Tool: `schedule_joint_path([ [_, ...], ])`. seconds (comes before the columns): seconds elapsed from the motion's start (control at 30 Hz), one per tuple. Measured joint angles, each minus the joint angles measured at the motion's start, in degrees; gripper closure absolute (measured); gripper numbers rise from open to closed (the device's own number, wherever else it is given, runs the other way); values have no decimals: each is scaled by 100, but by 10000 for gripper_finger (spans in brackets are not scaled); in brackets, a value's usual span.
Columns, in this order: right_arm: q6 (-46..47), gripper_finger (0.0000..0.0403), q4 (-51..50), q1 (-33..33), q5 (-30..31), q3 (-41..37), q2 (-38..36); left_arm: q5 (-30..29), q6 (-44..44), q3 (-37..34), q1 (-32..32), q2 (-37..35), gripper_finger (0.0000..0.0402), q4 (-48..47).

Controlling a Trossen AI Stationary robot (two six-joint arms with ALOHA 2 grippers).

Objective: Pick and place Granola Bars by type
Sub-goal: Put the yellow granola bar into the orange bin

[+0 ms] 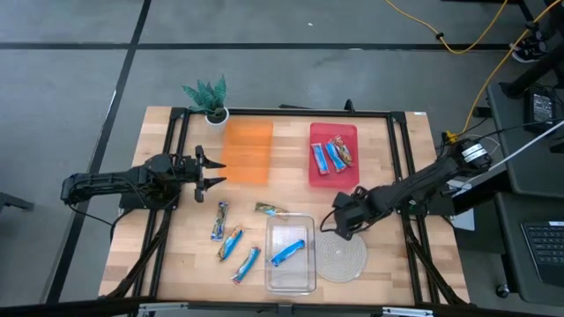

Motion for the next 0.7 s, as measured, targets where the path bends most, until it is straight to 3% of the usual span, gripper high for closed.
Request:
schedule_joint_path([
  [0.37, -20, 140, 16, -221, 97, 9, 729, 0, -1, 1, 1, 0, 208, 0],
  [0.7, -116, 255, 131, -297, 117, 8, 751, 0, -2, 0, 2, 0, 207, 0],
])
